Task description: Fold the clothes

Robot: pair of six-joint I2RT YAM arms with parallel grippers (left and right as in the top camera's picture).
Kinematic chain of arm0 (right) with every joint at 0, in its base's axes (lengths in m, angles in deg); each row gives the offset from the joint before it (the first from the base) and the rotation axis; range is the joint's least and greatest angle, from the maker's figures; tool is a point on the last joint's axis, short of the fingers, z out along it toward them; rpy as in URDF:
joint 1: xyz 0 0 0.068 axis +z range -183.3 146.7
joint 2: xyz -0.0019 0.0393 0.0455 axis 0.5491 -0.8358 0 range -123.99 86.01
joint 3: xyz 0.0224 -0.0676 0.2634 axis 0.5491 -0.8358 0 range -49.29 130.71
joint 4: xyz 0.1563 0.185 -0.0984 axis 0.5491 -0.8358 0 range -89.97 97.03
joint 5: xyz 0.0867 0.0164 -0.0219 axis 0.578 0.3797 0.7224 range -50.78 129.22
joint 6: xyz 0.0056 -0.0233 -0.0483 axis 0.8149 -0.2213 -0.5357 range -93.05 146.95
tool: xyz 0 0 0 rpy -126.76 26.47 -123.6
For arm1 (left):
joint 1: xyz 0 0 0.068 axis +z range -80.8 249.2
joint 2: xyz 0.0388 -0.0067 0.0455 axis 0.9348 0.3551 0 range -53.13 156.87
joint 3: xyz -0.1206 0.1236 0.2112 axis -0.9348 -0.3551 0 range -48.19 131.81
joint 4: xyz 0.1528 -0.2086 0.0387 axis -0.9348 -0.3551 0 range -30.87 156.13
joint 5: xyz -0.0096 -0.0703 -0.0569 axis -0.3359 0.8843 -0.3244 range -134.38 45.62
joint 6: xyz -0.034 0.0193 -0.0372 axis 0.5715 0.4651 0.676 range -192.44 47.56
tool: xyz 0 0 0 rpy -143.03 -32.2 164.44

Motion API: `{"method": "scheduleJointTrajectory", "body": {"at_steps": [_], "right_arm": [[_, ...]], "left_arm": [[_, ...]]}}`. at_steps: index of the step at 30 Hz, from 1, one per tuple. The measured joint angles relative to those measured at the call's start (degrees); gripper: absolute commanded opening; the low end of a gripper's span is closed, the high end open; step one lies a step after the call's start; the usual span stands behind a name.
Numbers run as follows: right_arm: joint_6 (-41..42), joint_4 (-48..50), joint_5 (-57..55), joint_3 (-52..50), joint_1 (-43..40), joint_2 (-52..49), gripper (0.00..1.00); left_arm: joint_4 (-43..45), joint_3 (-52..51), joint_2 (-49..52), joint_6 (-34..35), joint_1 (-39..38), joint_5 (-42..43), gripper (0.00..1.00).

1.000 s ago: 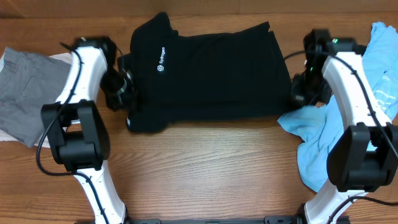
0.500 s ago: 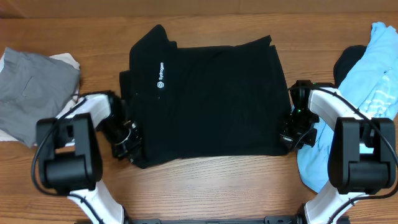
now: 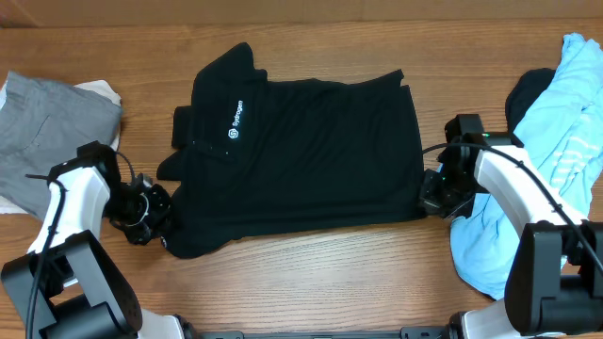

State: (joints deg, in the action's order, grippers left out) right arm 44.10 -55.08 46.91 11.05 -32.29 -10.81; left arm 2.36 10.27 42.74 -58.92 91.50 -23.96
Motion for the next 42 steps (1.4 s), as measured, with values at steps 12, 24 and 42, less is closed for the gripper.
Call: {"method": "scheduleJointTrajectory", "body": {"at_steps": [12, 24, 42], "right_arm": [[-0.42, 2.99, 0.46, -0.02, 1.49, 0.0, 0.04], [-3.17, 11.98, 0.87, 1.07, -1.75, 0.0, 0.04], [-3.52, 27.1, 4.17, 1.27, -1.73, 0.0, 0.04]], "left_arm": [[4.22, 0.0, 0.0, -0.39, -4.22, 4.46, 0.04], [22.34, -0.04, 0.0, 3.17, -2.45, 14.27, 0.04], [35.6, -0.07, 0.0, 9.81, -5.46, 21.14, 0.09]]}}
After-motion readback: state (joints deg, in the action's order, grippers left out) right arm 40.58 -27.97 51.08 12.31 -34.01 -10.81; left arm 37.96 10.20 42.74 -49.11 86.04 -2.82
